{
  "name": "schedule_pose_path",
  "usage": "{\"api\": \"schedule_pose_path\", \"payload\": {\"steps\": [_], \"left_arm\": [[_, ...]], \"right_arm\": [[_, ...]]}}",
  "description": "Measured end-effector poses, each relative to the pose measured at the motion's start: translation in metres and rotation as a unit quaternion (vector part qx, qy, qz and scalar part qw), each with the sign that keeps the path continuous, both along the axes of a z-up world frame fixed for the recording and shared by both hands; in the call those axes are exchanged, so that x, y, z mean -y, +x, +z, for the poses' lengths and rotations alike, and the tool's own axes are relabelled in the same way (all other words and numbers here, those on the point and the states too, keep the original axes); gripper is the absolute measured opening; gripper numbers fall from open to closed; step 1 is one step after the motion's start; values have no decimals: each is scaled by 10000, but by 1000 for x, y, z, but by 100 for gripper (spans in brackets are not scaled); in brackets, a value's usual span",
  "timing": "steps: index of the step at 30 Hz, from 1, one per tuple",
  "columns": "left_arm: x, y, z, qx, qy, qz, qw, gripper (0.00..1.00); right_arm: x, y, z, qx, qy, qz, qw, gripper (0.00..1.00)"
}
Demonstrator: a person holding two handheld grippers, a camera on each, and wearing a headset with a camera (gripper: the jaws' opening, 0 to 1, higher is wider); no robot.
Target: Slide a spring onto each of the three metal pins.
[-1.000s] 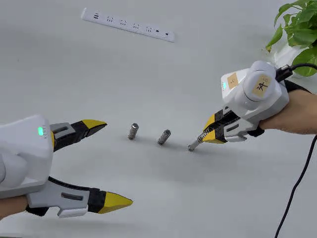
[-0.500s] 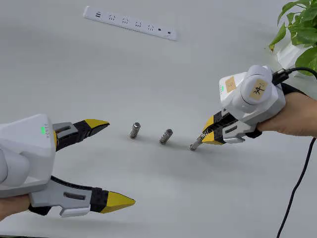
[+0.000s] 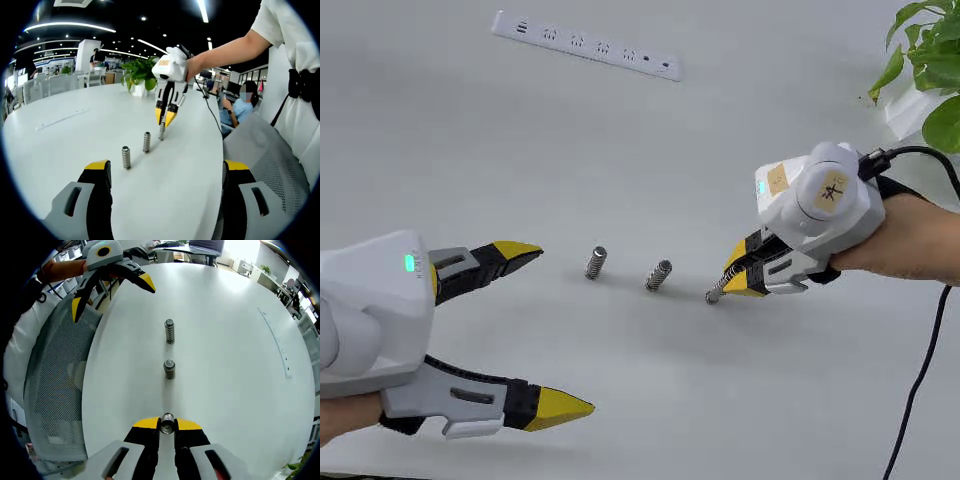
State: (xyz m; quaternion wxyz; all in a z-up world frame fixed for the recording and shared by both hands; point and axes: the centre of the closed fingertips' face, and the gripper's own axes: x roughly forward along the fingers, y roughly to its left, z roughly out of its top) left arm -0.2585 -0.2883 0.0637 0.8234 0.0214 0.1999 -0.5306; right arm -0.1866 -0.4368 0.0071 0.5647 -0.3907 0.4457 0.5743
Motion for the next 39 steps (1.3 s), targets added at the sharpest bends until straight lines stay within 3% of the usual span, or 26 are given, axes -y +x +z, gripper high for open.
{"api": "schedule_pose_path", "payload": {"steps": [39], "left_arm": [[-1,0,-2,-72,-16,4,10000,90]], "right_arm": [[2,-2,-25,113,-117,180,9997,8]]}}
